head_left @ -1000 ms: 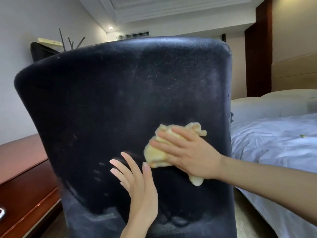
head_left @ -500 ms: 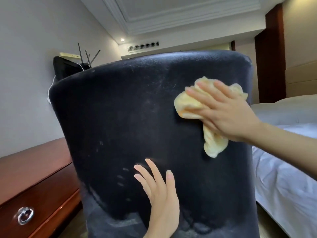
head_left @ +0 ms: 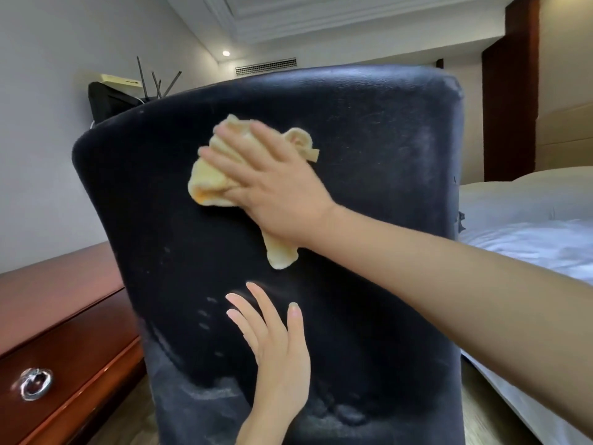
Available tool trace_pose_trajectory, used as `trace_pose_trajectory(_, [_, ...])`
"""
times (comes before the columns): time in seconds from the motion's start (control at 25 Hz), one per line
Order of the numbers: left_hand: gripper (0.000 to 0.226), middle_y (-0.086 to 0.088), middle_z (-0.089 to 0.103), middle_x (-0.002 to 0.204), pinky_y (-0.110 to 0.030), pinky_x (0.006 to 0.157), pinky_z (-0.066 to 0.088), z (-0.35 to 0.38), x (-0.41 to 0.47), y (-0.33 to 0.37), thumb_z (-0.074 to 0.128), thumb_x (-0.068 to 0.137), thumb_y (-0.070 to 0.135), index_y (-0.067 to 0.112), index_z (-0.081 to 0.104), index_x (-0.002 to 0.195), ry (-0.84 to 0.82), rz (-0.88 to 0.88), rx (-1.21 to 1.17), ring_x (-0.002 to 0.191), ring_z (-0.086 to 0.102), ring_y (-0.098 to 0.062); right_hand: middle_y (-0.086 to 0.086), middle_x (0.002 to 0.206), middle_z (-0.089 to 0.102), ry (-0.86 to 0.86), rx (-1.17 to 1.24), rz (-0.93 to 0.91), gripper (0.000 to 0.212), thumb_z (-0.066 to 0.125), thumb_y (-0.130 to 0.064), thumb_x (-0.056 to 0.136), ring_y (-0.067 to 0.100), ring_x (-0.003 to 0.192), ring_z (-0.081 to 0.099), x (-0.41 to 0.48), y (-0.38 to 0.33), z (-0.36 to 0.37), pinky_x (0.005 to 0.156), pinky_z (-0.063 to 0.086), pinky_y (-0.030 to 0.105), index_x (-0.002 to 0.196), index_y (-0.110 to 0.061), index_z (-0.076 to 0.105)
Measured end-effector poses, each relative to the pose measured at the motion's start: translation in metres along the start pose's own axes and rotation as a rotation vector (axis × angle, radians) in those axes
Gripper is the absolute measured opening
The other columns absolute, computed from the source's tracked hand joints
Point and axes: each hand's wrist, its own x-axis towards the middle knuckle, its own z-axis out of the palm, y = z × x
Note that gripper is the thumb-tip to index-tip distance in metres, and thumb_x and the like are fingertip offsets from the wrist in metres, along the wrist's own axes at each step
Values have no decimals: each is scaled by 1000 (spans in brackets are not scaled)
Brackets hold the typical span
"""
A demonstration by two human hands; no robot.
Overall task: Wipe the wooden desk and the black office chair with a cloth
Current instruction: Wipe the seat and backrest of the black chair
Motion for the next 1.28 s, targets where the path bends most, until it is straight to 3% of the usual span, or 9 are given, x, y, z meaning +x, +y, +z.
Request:
trace_pose_trajectory(0.2, [61, 19, -52, 136, -25, 107, -13, -8, 6, -11, 14, 96, 26, 44, -21, 143, -73, 26, 136, 122, -48, -2, -3, 159, 5, -73, -29, -135, 41, 29, -29, 100, 27, 146, -3, -33, 17, 2, 116, -7, 46, 140, -35, 39])
trace_pose_trajectory(0.32, [59, 35, -52, 126, -27, 108, -7, -12, 5, -5, 15, 95, 35, 57, -23, 135, -84, -6, 29, 128, -43, -3, -4, 157, 15, -19, -10, -84, 39, 30, -27, 98, 27, 145, 8, -71, 40, 0, 117, 2, 45, 128, -33, 55])
trace_pose_trajectory(0.48, [63, 33, -51, 128, -23, 102, -6, -14, 1, 0, 18, 84, 58, 60, -31, 124, -101, -29, -3, 124, -44, 7, 0, 150, 33, 113, -66, 90, 31, 44, -25, 94, 34, 138, 30, -129, 85, -4, 113, 22, 49, 118, -26, 65])
trace_pose_trajectory(0.68, [64, 25, -46, 137, -32, 111, -5, -18, -4, -5, 17, 87, 58, 53, -29, 132, -110, 58, 106, 132, -36, 0, 15, 150, 27, 151, 162, 463, 37, 38, -25, 100, 50, 136, 22, -175, 83, 7, 112, 19, 56, 134, -18, 52])
trace_pose_trajectory(0.84, [61, 19, -6, 156, -34, 113, 7, -37, -4, -15, 21, 89, 57, 46, 6, 147, -56, 144, 169, 142, -3, -6, 15, 146, 34, 180, 273, 486, 32, 45, -20, 97, 50, 134, 24, -173, 16, 22, 110, 19, 57, 126, -19, 60])
trace_pose_trajectory(0.96, [45, 10, 35, 140, -25, 105, 18, -67, 13, -31, 38, 96, 37, 29, 37, 140, 158, 256, 190, 129, 29, -9, 10, 146, 39, 205, 263, 545, 29, 50, -22, 96, 44, 136, 27, -160, -24, 30, 111, 21, 52, 122, -26, 63])
trace_pose_trajectory(1.04, [47, -1, 37, 141, -29, 108, 21, -90, 36, -50, 47, 95, 28, 18, 39, 140, 299, 164, 217, 130, 31, -16, 8, 148, 36, 222, 301, 633, 30, 48, -24, 97, 43, 138, 24, -148, -41, 34, 113, 17, 51, 124, -28, 61])
trace_pose_trajectory(1.12, [54, -10, 29, 151, -38, 115, 18, -114, 64, -69, 46, 96, 29, 13, 31, 146, 361, -97, 172, 138, 26, -25, 7, 150, 34, 237, 318, 703, 32, 47, -24, 97, 43, 139, 22, -135, -53, 35, 114, 15, 51, 126, -29, 59])
trace_pose_trajectory(1.28, [57, 5, 34, 152, -40, 113, 24, -148, 93, -94, 28, 98, 54, 24, 30, 147, 176, -520, -383, 138, 32, -19, 5, 150, 34, 264, 312, 724, 32, 46, -24, 97, 41, 139, 22, -112, -73, 37, 115, 15, 50, 126, -32, 58])
